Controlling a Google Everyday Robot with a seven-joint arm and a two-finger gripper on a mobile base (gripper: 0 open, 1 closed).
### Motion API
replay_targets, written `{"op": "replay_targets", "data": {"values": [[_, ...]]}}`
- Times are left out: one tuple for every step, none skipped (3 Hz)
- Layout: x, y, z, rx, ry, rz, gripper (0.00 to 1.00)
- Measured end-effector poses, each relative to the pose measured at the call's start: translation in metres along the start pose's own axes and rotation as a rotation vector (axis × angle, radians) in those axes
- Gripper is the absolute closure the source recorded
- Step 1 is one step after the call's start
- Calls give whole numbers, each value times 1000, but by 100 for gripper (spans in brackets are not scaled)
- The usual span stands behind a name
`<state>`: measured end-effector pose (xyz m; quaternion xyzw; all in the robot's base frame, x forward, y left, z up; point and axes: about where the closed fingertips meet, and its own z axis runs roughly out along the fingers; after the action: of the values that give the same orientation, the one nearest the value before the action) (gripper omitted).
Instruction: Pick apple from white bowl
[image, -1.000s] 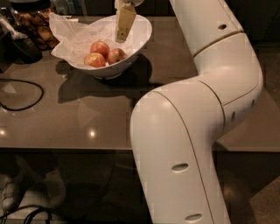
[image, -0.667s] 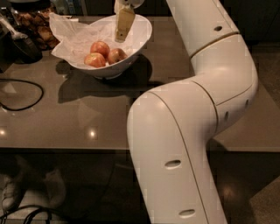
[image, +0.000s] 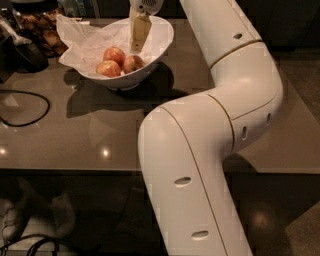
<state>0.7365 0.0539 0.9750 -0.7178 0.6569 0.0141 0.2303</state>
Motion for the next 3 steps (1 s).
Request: {"op": "replay_targets", "data": {"values": [[4, -1, 12, -14, 14, 5, 27], [6, -1, 22, -27, 27, 8, 27], [10, -2, 32, -37, 44, 6, 26]]}}
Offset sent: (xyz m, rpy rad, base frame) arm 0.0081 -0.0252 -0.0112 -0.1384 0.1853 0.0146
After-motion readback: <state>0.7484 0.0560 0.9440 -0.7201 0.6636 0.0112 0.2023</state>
